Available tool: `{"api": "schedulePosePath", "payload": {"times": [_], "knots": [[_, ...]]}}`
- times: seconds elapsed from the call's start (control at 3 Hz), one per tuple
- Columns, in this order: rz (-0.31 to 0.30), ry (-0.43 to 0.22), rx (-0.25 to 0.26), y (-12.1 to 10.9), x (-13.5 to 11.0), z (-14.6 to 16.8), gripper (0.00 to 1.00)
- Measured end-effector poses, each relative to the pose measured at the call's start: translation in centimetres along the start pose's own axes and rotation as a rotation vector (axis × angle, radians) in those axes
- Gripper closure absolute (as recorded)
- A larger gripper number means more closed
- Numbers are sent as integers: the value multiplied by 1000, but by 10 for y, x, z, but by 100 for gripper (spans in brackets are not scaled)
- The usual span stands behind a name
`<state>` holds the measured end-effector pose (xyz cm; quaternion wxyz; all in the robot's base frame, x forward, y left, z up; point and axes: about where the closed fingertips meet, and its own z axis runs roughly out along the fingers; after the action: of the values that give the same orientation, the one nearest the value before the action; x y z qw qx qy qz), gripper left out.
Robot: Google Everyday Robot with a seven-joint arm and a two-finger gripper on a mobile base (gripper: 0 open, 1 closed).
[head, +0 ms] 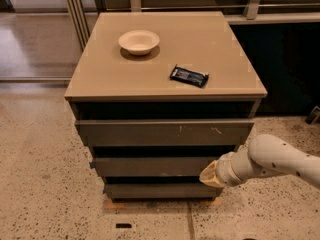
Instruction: Open middle drawer
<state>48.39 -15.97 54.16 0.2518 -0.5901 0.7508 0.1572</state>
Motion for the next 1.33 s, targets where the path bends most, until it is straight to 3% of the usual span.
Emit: {"api": "schedulePosePath", "payload": {"times": [0.33, 1.33], "knots": [[0, 0, 0, 0, 0, 0, 100], [-5, 12, -37, 0, 31, 58, 34]]}}
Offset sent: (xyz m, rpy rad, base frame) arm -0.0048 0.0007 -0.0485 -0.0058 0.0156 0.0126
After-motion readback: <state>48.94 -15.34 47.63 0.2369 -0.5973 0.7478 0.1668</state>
